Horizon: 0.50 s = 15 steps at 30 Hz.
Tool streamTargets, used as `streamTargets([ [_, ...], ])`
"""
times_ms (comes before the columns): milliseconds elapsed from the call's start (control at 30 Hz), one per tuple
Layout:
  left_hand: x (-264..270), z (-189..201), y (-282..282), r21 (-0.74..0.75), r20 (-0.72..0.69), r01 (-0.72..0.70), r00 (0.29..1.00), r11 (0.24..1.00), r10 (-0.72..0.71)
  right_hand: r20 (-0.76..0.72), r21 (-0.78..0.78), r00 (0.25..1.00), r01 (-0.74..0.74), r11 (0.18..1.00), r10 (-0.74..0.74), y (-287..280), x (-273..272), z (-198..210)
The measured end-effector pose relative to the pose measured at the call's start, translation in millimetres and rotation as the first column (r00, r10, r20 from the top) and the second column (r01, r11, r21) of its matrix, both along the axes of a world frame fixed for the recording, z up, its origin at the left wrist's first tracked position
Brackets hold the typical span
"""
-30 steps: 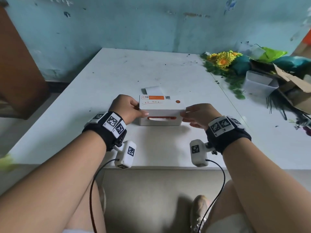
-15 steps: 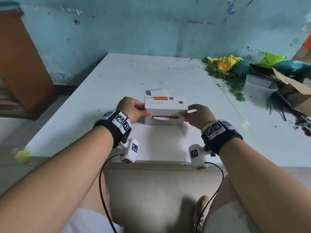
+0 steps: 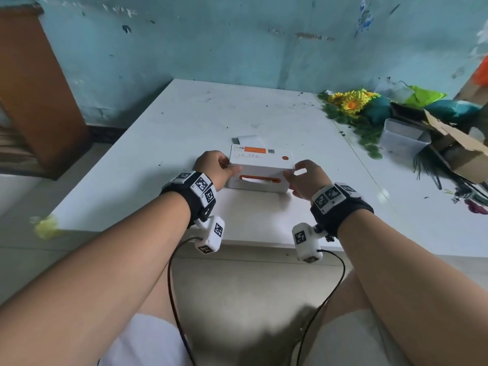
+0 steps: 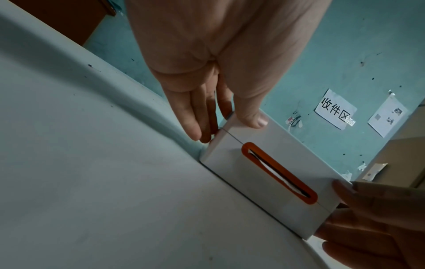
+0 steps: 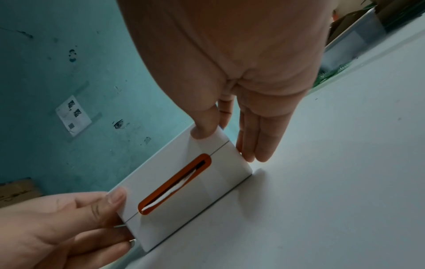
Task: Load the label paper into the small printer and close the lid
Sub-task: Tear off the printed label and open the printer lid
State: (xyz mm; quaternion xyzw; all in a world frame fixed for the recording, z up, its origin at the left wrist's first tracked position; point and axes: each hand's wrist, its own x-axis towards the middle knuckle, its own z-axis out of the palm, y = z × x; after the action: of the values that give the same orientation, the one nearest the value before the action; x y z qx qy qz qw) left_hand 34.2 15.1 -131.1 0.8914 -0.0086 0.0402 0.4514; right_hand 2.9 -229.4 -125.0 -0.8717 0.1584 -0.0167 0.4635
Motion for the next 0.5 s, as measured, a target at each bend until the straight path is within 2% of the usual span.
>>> streamTargets([
  [300,15,-3,6,0.003,-0.07,0.052,0.996,0.999,-0.052,0.018,0.159,0.999,0.033,0.987,-0.036,2,5,7],
  [500,19,5,7,0.022,-0.083,0.105,0.991,0.994,-0.103,0.045,0.059,0.999,-0.018,0.998,0.016,-2,6,2],
])
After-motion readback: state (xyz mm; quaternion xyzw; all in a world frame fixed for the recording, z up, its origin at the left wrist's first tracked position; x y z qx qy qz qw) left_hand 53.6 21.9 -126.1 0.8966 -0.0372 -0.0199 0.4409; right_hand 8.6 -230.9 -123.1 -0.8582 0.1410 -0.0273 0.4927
